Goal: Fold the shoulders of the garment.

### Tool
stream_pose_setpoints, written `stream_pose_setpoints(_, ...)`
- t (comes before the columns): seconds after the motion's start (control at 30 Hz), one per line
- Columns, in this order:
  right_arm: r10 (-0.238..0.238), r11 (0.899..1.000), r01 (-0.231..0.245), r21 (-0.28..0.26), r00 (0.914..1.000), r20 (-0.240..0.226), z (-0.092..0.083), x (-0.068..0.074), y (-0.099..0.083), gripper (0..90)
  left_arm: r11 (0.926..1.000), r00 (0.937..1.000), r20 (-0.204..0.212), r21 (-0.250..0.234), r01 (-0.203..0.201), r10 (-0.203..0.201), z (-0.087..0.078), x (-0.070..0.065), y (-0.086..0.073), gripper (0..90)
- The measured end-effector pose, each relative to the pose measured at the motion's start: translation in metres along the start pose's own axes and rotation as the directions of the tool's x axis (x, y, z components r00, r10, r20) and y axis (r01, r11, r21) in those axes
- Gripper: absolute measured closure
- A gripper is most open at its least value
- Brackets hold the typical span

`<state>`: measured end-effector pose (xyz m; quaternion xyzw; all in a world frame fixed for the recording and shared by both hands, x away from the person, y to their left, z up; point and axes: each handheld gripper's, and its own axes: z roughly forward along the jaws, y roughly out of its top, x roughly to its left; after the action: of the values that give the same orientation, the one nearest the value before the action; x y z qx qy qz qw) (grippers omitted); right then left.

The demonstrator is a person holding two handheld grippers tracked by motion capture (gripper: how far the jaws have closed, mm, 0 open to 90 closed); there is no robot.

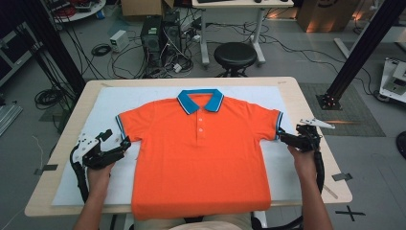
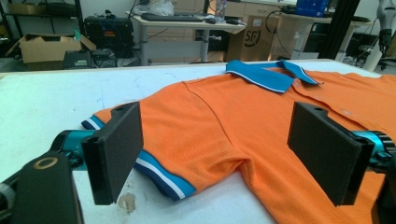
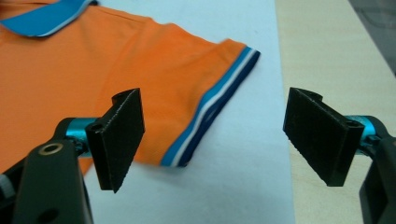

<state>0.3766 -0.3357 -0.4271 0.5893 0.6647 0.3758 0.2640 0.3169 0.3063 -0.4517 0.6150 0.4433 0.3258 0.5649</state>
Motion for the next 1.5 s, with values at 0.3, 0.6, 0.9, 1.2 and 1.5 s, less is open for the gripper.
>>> stream_pose_setpoints(0.3, 0.01, 0.994, -0.014, 0.104, 0.9992, 0.04, 0.041, 0.007, 0.007, 31.7, 0.9998, 1.0, -0.005, 0.016, -0.007, 0.007, 0.001, -0.001, 0.001, 18.5)
stream_pose_setpoints(0.6, -0.033, 0.986, 0.024, 0.162, 0.9979, 0.056, 0.051, 0.015, 0.007, 61.8, 0.9998, 0.9999, -0.007, 0.02, -0.008, 0.008, 0.002, -0.001, 0.001, 18.5)
stream_pose_setpoints(0.9, -0.158, 0.975, 0.149, 0.164, 0.9864, 0.043, 0.048, 0.032, 0.015, 85.1, 0.9996, 0.9999, -0.009, 0.023, -0.014, 0.014, 0.002, -0.002, 0.001, 18.6)
stream_pose_setpoints(1.2, -0.19, 0.98, 0.192, 0.049, 0.981, -0.04, 0.032, 0.057, 0.04, 85.1, 0.9995, 0.9998, -0.02, 0.031, -0.009, 0.01, 0.003, -0.002, 0.001, 18.7)
stream_pose_setpoints(1.5, -0.247, 0.967, 0.255, 0.03, 0.9566, -0.154, 0.042, 0.102, 0.051, 85.1, 0.9995, 0.9998, -0.016, 0.029, -0.014, 0.015, 0.003, -0.002, 0.001, 18.7)
